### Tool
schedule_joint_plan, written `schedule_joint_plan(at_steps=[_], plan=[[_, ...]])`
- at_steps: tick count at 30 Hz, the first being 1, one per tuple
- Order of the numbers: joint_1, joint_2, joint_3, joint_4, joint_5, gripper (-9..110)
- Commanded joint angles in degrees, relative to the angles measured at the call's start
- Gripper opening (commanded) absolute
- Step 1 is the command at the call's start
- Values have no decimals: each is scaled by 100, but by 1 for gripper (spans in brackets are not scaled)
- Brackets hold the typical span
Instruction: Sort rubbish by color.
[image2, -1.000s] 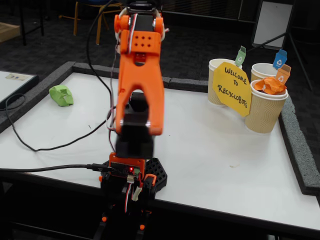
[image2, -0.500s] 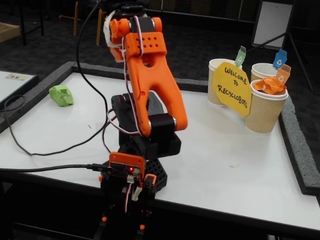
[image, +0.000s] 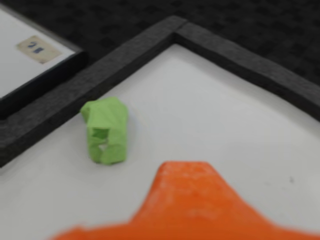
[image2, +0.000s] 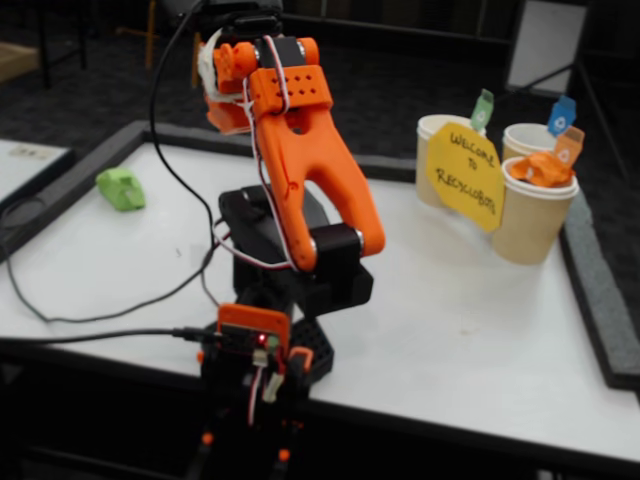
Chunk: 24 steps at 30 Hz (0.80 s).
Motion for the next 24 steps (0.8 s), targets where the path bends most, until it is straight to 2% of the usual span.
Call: schedule_joint_plan(at_steps=[1,11,24], plan=[[-308,9,-255,-53,-123,0],[-299,-264,-229,-308,-123,0],[-299,-3278,-905,-2039,-114,0]])
